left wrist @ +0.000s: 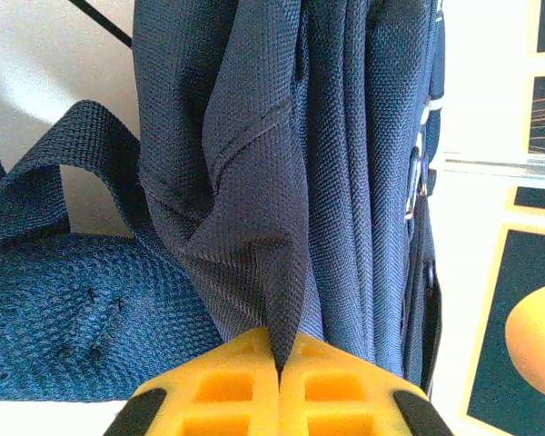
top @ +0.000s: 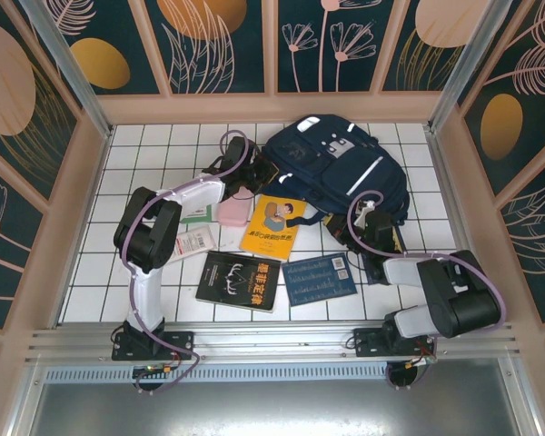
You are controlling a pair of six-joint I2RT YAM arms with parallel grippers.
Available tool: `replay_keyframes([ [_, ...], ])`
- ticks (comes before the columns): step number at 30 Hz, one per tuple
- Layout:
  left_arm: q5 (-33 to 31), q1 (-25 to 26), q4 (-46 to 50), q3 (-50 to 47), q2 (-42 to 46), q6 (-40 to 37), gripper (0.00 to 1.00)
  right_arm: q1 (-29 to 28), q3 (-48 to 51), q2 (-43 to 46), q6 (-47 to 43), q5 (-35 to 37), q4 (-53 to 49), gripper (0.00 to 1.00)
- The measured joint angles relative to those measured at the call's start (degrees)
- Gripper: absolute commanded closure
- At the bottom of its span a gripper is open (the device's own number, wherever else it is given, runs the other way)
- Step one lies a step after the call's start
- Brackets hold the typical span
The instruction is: Pack books, pencil case, and school supplies into a backpack
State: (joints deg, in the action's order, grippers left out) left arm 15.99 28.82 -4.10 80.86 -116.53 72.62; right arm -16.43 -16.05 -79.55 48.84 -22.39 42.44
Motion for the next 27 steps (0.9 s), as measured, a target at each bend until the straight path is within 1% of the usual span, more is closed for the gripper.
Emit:
replay_keyframes([
  [10, -0.24, -0.72, 2.01, 0.02, 0.0, -3.21, 1.0, 0.31, -4.96, 3.52, -9.66, 1.4, -17.57, 1.0],
  [15, -1.31, -0.92, 3.78, 0.46, 0.0, -5.79, 1.0, 0.31, -8.22, 4.72, -14.58, 3.78, -26.67, 1.0],
  [21, -2.14, -1.18, 5.86, 1.18, 0.0, -8.44, 1.0, 0.28, -11.54, 5.7, -18.58, 7.85, -35.3, 1.0],
  [27, -3.04, -1.68, 7.91, 2.67, 0.0, -10.78, 1.0, 0.24, -12.94, 7.61, -20.06, 11.89, -40.52, 1.0],
])
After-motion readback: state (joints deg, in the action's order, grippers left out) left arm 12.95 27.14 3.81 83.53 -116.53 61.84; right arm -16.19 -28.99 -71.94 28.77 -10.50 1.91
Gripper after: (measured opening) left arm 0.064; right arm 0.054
